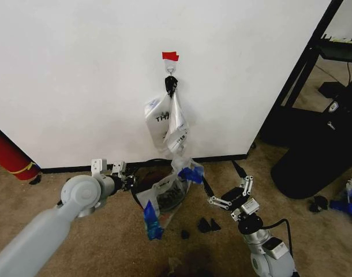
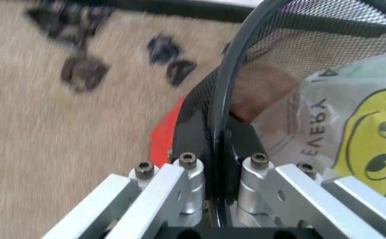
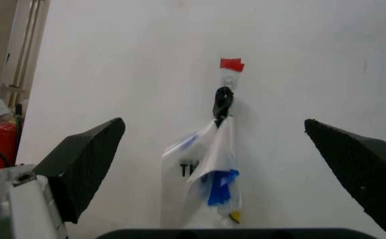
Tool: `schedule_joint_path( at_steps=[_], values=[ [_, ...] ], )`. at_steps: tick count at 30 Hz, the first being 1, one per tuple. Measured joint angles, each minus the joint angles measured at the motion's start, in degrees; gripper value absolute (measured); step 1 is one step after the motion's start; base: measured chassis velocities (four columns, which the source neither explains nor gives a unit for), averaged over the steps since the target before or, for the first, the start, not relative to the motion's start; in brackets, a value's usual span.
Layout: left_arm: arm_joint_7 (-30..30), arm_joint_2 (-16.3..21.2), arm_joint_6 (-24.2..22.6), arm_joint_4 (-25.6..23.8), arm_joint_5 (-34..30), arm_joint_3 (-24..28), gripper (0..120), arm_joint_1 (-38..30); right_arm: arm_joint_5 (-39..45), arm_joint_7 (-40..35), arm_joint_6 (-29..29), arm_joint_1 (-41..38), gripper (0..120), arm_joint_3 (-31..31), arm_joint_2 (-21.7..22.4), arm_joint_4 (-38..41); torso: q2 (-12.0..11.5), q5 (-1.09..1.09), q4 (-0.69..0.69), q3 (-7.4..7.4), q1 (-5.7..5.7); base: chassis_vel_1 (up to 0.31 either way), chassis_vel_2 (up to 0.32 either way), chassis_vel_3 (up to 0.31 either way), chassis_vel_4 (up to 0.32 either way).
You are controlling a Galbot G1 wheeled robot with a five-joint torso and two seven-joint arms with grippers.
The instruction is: Pick up the garbage bag from the wall and place it over the trash bin.
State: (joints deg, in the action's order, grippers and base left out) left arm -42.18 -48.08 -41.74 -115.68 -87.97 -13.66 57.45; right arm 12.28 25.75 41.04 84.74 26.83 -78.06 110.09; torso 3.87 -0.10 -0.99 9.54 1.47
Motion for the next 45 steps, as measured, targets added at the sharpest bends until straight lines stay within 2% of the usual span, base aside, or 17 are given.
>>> schedule_joint_path(
  at_steps=[2,4,7,14,24,39,42,43,44,45],
  values=[
    [-4.3,-0.9,2.7,-2.5,-1.0,-0.8,3,2.8,-0.1,0.0,0.2,0.0,100,0.0,0.0,-0.2,0.0,-0.01,0.00,0.00,0.00,0.000,0.000,0.000,0.000],
    [-5.6,-1.2,3.8,-3.3,-1.0,-1.1,3,4.0,-0.1,0.0,0.3,0.0,100,0.0,0.1,-0.2,0.0,-0.01,-0.01,0.00,0.00,0.000,0.000,0.000,0.000],
    [-9.9,-3.4,8.3,-6.5,-1.3,-2.6,3,9.0,-0.3,0.0,0.6,0.1,100,0.1,0.2,-0.4,0.0,0.00,0.00,0.00,0.00,0.000,0.000,0.000,0.000],
    [-12.6,-9.4,14.8,-8.9,3.3,-3.7,3,15.5,-0.8,0.0,0.7,-0.2,100,0.1,0.5,-1.1,0.0,-0.01,-0.01,0.00,0.00,0.000,0.000,0.000,0.000],
    [-12.6,-11.7,17.4,-8.9,8.9,-2.4,3,17.8,-1.6,0.0,0.8,-1.3,100,-0.4,0.3,-2.8,0.0,0.00,-0.01,0.00,0.00,0.000,0.000,0.000,0.000],
    [-11.6,-16.7,18.4,-4.1,13.9,1.6,3,16.5,-1.6,-0.1,1.1,-1.2,100,0.2,0.6,-3.4,0.0,0.01,0.00,-0.01,-0.01,0.000,0.000,0.000,0.000],
    [-11.4,-16.5,18.3,-4.2,14.7,1.9,13,16.7,-1.6,-0.1,1.1,-1.2,100,0.3,0.6,-3.4,0.0,-0.03,-0.07,0.01,0.00,0.000,0.000,0.000,0.000],
    [-11.2,-16.4,18.3,-4.5,14.9,1.9,16,16.8,-1.6,-0.1,1.2,-1.1,100,0.3,0.5,-3.4,0.0,-0.08,-0.01,0.04,0.01,0.000,0.000,0.000,0.000],
    [-10.9,-16.2,18.3,-5.0,15.2,1.9,22,16.9,-1.6,-0.1,1.2,-1.2,100,0.3,0.4,-3.5,0.0,-0.04,-0.05,0.02,0.00,0.000,0.000,0.000,0.000],
    [-10.9,-16.2,18.3,-5.0,15.2,1.9,22,16.9,-1.6,-0.1,1.2,-1.2,100,0.3,0.4,-3.5,0.0,-0.04,-0.05,0.02,0.00,0.000,0.000,0.000,0.000]
  ],
)
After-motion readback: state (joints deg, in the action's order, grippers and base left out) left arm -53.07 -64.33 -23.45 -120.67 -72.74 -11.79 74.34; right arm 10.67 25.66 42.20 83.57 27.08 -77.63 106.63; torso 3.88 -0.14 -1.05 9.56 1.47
